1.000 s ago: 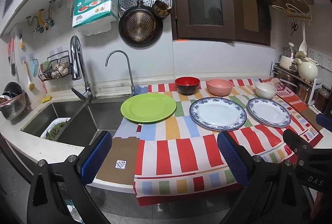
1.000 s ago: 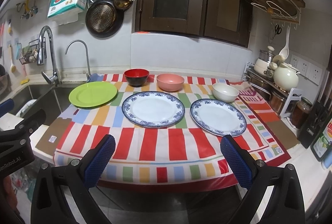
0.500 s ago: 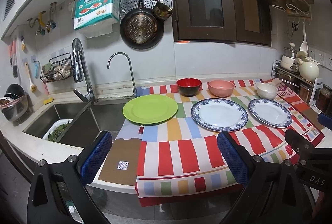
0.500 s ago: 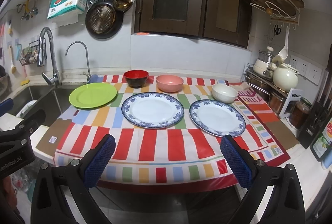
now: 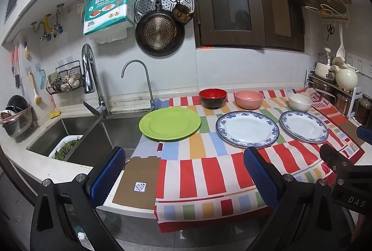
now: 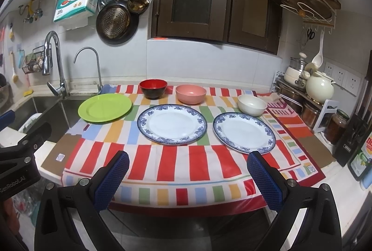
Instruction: Organize plates and bowls
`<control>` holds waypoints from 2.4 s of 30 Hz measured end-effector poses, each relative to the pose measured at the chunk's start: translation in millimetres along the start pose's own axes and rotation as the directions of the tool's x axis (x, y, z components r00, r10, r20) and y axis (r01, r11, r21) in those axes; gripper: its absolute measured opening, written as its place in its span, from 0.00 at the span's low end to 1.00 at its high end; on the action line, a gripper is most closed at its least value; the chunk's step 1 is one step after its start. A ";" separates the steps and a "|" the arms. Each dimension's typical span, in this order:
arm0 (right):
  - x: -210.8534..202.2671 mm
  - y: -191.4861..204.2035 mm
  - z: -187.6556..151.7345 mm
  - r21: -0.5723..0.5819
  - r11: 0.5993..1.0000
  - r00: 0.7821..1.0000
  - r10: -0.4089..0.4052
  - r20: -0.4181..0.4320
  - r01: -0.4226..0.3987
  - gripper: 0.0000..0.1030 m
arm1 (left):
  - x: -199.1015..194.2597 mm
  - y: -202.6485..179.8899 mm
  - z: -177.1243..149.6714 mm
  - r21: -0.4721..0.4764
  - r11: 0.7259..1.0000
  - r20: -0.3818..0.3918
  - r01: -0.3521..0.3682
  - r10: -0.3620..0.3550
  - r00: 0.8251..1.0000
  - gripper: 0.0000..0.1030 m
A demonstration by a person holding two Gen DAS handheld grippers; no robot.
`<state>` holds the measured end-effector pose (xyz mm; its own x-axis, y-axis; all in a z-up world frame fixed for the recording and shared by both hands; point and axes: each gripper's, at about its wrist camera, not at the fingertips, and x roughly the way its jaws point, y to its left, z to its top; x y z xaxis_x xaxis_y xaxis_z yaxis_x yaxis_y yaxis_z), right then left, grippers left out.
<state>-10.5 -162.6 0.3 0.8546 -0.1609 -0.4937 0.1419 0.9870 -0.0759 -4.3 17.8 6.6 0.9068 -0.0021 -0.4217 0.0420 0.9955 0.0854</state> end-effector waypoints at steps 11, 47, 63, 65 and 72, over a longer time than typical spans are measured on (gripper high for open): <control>0.7 2.4 -0.6 -0.002 1.000 1.000 -0.001 0.000 0.001 0.99 | 5.4 4.7 -0.8 -0.003 1.000 -0.002 0.005 -0.005 1.000 1.00; 179.4 -43.9 82.8 -0.084 0.991 0.993 0.097 -0.060 -0.102 0.99 | 181.7 -79.8 67.8 0.004 0.994 -0.172 -0.112 0.111 0.979 1.00; 305.5 -61.9 82.4 -0.125 0.967 0.955 0.192 -0.225 -0.224 0.99 | 266.6 -109.0 51.2 0.010 0.985 -0.344 -0.170 0.163 0.925 0.97; 315.7 -62.6 82.0 -0.123 0.965 0.951 0.196 -0.240 -0.230 0.99 | 277.0 -110.6 47.9 -0.002 0.985 -0.361 -0.172 0.160 0.919 0.96; 350.2 -63.3 75.9 -0.107 0.961 0.933 0.214 -0.289 -0.254 0.92 | 308.8 -113.7 33.9 -0.038 0.986 -0.427 -0.162 0.131 0.895 0.85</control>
<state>317.7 -281.8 -102.1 0.6836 0.0628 -0.7271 -0.1343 0.9901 -0.0408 285.2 -99.2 -102.7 0.6379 0.1687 -0.7514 -0.1210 0.9855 0.1186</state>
